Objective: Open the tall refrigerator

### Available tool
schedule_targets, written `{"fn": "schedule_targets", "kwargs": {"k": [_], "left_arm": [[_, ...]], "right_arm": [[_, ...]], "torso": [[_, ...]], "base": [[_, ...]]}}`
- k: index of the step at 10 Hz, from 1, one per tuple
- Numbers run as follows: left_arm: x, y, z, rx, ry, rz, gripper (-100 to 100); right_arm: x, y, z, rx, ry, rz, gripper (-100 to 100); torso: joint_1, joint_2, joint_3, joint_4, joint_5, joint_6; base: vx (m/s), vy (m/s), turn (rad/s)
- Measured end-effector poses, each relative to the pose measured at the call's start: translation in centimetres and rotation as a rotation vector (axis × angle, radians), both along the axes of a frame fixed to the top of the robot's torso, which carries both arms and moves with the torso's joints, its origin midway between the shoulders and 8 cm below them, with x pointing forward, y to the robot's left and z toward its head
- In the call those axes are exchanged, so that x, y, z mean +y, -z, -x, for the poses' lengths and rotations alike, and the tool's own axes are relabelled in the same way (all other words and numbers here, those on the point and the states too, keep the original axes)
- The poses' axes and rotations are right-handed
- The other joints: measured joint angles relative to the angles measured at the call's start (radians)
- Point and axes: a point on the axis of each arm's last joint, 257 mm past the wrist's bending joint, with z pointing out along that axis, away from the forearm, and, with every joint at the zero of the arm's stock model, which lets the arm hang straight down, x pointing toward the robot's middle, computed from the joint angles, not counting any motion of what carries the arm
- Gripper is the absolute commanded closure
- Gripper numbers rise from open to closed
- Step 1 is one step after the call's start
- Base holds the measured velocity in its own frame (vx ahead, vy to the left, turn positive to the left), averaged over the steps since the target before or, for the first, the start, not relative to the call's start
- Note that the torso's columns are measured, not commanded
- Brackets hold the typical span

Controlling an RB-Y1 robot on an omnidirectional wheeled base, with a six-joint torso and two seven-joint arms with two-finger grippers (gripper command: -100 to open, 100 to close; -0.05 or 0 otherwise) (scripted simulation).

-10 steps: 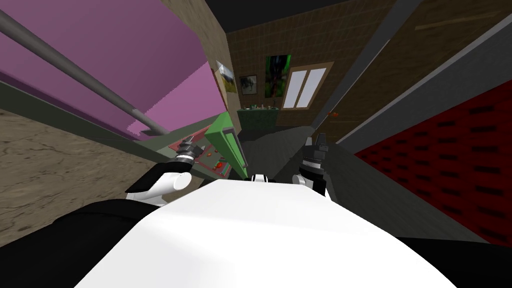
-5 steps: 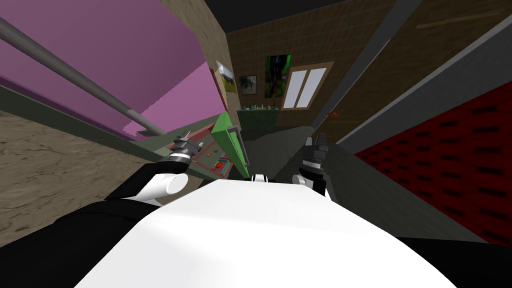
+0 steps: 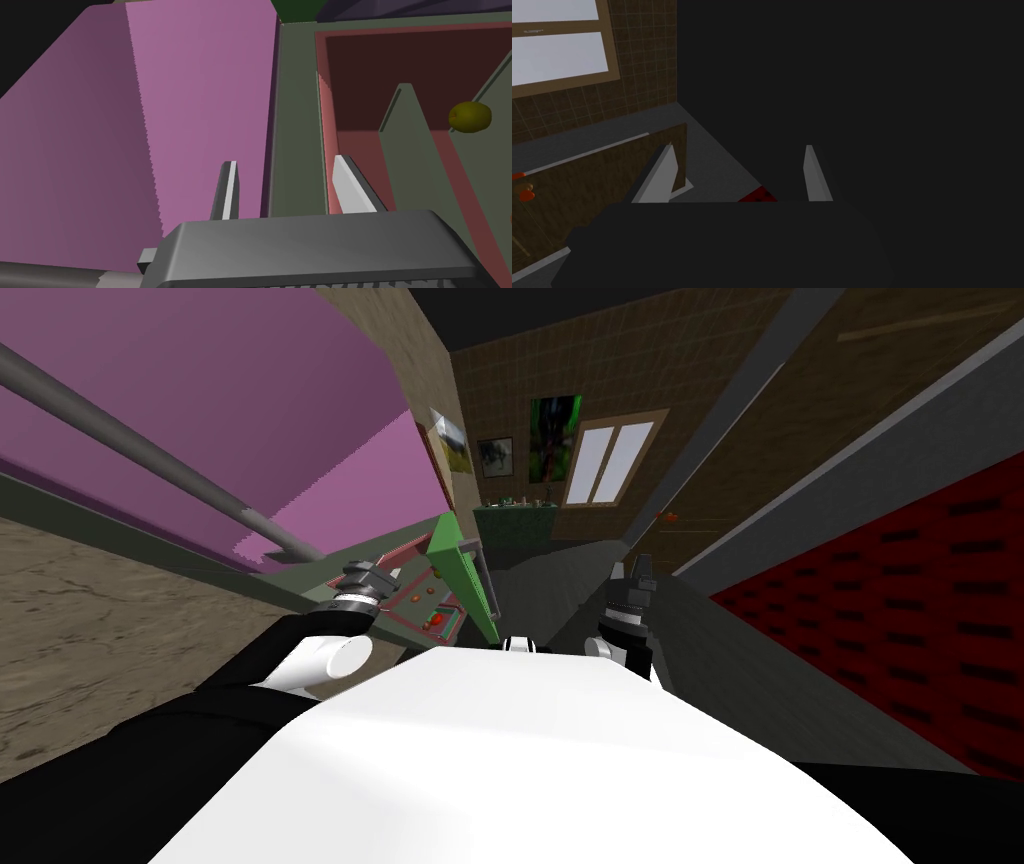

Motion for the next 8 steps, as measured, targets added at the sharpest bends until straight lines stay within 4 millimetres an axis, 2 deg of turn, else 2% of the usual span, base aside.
{"fn": "schedule_targets", "kwargs": {"k": [1, 2, 8], "left_arm": [[0.0, 0.0, 0.0, -0.001, 0.0, -0.001, 100], [0.6, -0.2, 0.3, -0.002, -0.019, -0.002, 100], [4.3, -0.5, 2.4, -0.001, -0.117, -0.001, 100]], "right_arm": [[0.0, 0.0, 0.0, 0.0, 0.0, 0.0, 0], [0.0, 0.0, 0.0, 0.0, 0.0, 0.0, 0], [0.0, 0.0, 0.0, 0.0, 0.0, 0.0, 0]], "torso": [[-0.001, -0.001, 0.0, 0.0, 0.0, 0.0], [-0.011, -0.007, -0.004, -0.002, -0.003, 0.0], [0.0, -0.003, -0.002, -0.001, 0.0, 0.0]], "base": [[0.101, -0.161, 0.117], [0.117, -0.21, 0.048], [0.152, -0.258, 0.057]]}}
